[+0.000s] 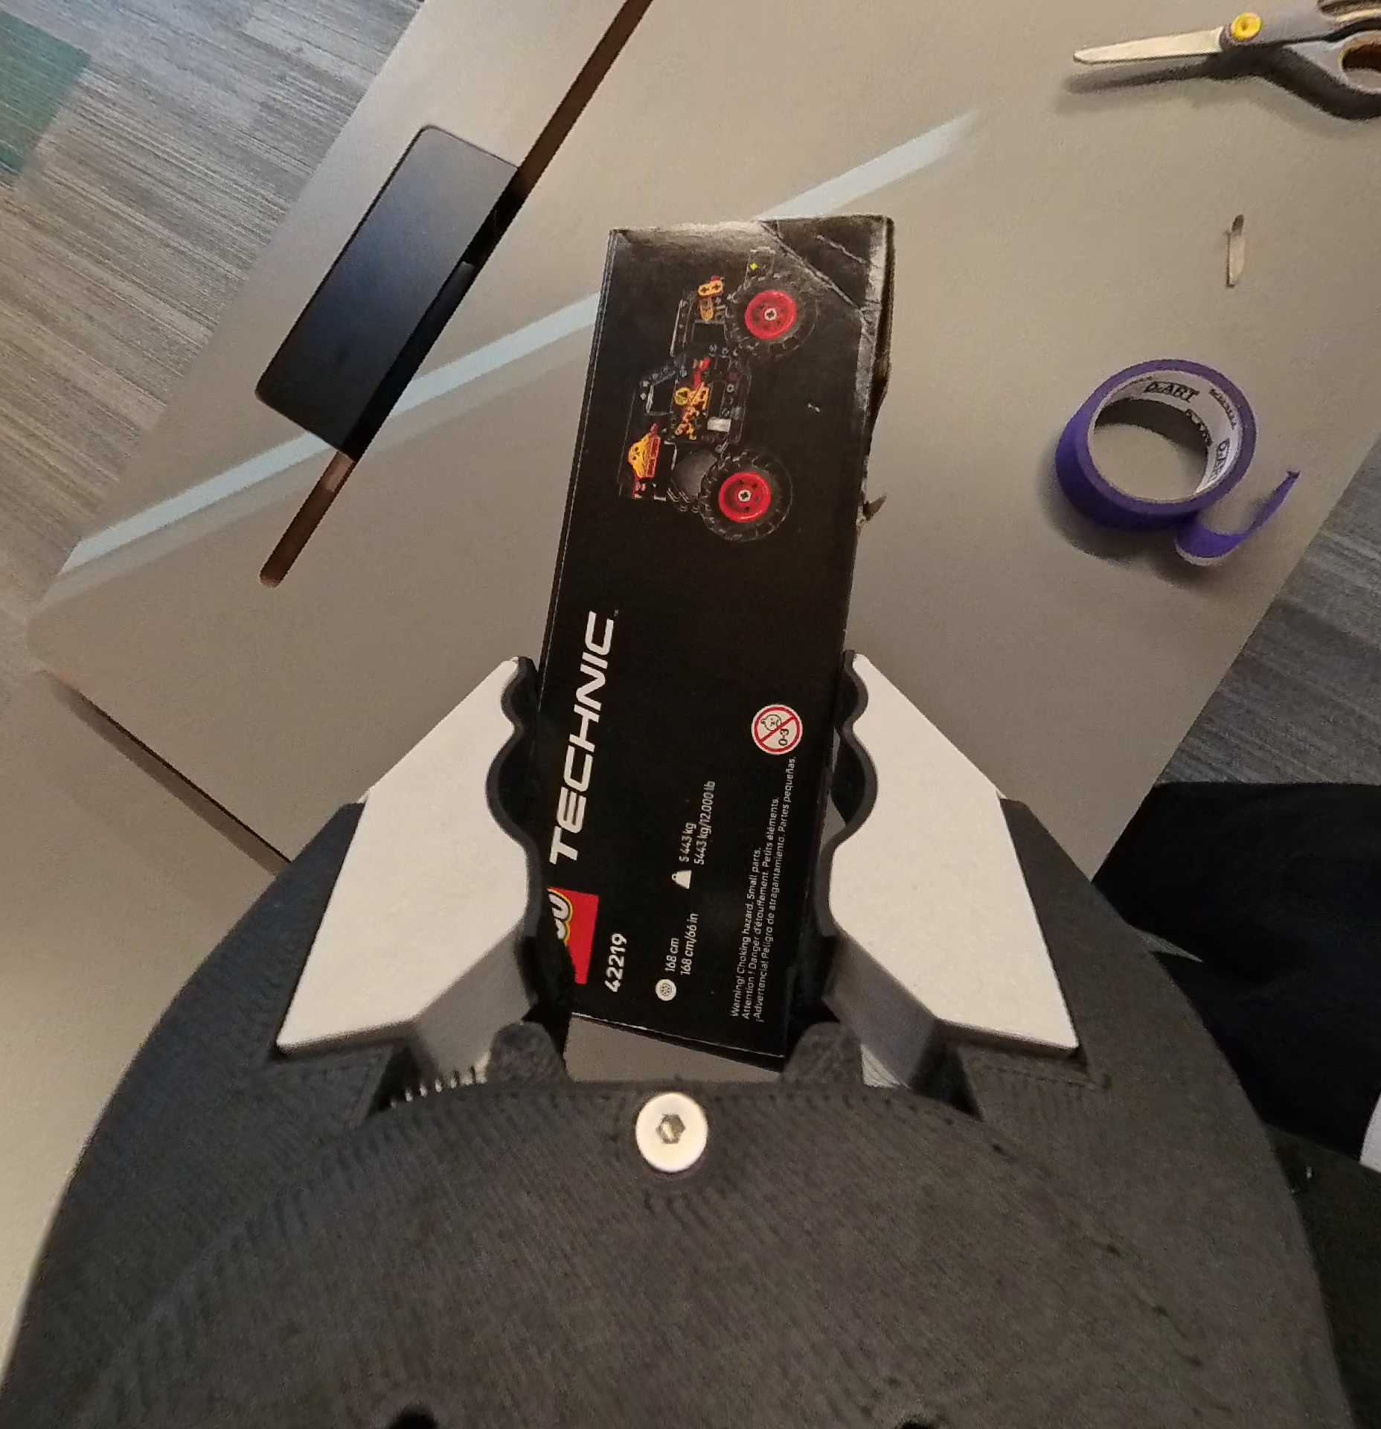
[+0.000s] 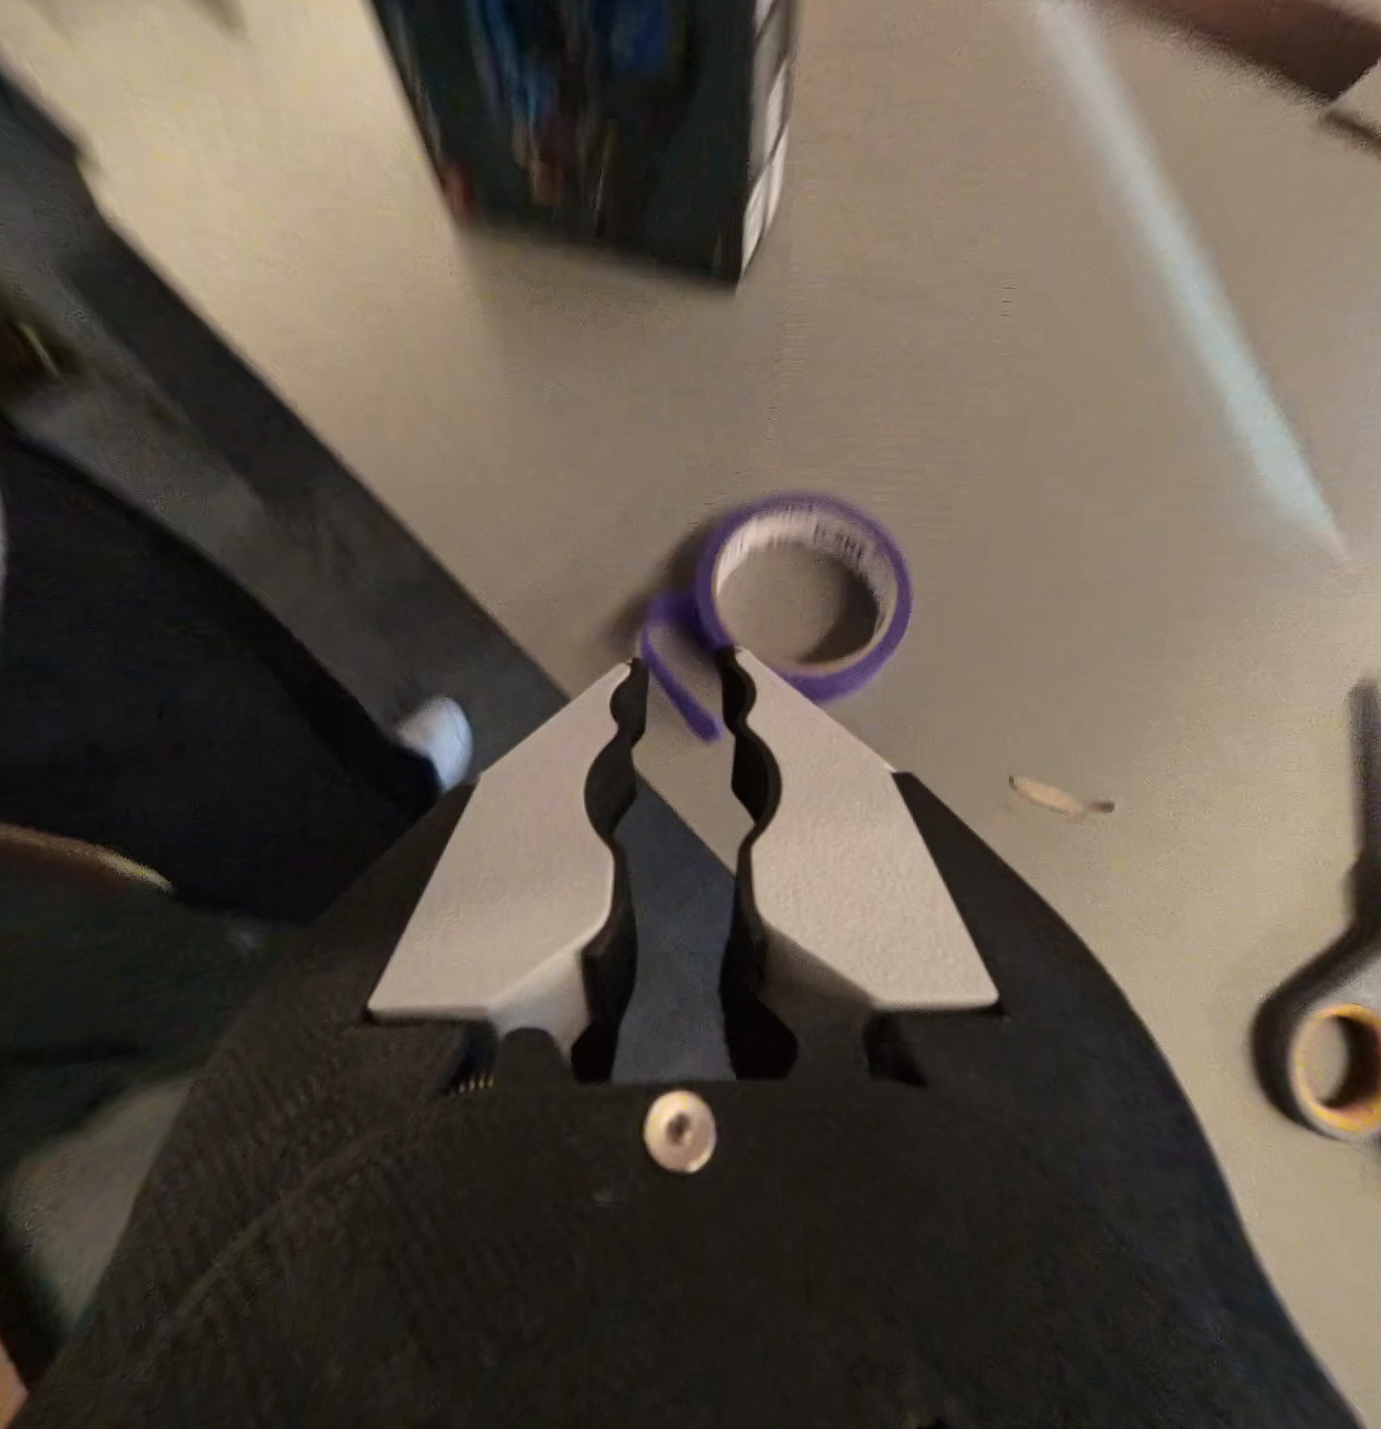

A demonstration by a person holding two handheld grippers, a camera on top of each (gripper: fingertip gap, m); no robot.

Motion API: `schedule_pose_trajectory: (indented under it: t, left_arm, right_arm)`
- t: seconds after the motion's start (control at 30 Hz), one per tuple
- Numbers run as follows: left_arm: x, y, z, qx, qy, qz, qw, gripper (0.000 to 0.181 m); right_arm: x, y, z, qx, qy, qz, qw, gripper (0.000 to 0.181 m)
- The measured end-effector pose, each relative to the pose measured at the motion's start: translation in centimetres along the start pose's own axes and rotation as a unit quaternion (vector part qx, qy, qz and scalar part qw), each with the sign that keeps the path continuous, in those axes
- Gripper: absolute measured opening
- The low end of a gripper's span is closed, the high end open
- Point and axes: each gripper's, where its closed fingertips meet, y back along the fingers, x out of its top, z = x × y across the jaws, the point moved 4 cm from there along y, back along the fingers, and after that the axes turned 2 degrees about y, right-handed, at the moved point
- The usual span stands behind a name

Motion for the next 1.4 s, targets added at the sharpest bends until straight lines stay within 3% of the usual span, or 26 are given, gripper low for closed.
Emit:
schedule_pose_trajectory:
  t: [0.07, 0.13, 0.43, 0.57, 0.63, 0.77, 0.87, 1.0, 1.1, 1.17, 1.33, 1.4]
  left_arm:
    - [0.3, -0.2, 0.2, -0.001, -0.003, -0.013, 1.0, 0.076]
    - [0.4, -0.2, 0.1, -0.003, -0.003, -0.024, 1.0, 0.076]
    - [0.5, -0.2, 0.3, 0.003, 0.001, -0.047, 0.999, 0.077]
    - [0.5, -0.2, 0.4, 0.007, 0.004, -0.051, 0.999, 0.077]
    - [0.5, -0.1, 0.5, 0.008, 0.005, -0.053, 0.999, 0.077]
    - [0.5, -0.2, 0.4, 0.008, 0.008, -0.048, 0.999, 0.077]
    - [0.5, -0.2, 0.4, 0.007, 0.008, -0.046, 0.999, 0.077]
    - [0.5, -0.2, 0.4, 0.006, 0.008, -0.04, 0.999, 0.077]
    - [0.4, -0.2, 0.3, 0.004, 0.007, -0.032, 0.999, 0.077]
    - [0.4, -0.2, 0.3, 0.004, 0.007, -0.027, 1.0, 0.077]
    - [0.4, -0.1, 0.4, 0.002, 0.006, -0.014, 1.0, 0.077]
    - [0.3, -0.1, 0.3, 0.0, 0.006, -0.009, 1.0, 0.077]
  right_arm:
    - [-3.0, -2.0, -0.5, 0.012, 0.063, -0.064, 0.996, 0.02]
    - [-4.3, -3.3, 0.0, 0.04, 0.067, -0.085, 0.993, 0.02]
    - [-5.8, -8.3, 0.7, 0.168, 0.105, -0.158, 0.967, 0.028]
    - [-6.5, -8.5, 0.3, 0.207, 0.1, -0.188, 0.955, 0.018]
    - [-6.6, -8.1, -0.2, 0.232, 0.088, -0.192, 0.949, 0.0]
    - [-6.6, -7.9, -0.4, 0.245, 0.061, -0.199, 0.947, 0.0]
    - [-3.7, -7.4, -2.1, 0.312, -0.05, -0.14, 0.938, 0.0]
    - [4.4, -6.1, -2.0, 0.358, -0.197, -0.003, 0.913, 0.0]
    - [9.2, -5.2, -1.4, 0.375, -0.257, 0.04, 0.89, 0.0]
    - [11.9, -4.5, -1.6, 0.411, -0.309, 0.045, 0.857, 0.0]
    - [18.1, -3.5, -3.5, 0.524, -0.442, 0.048, 0.726, 0.0]
    - [20.4, -3.5, -4.5, 0.555, -0.458, 0.056, 0.692, 0.0]
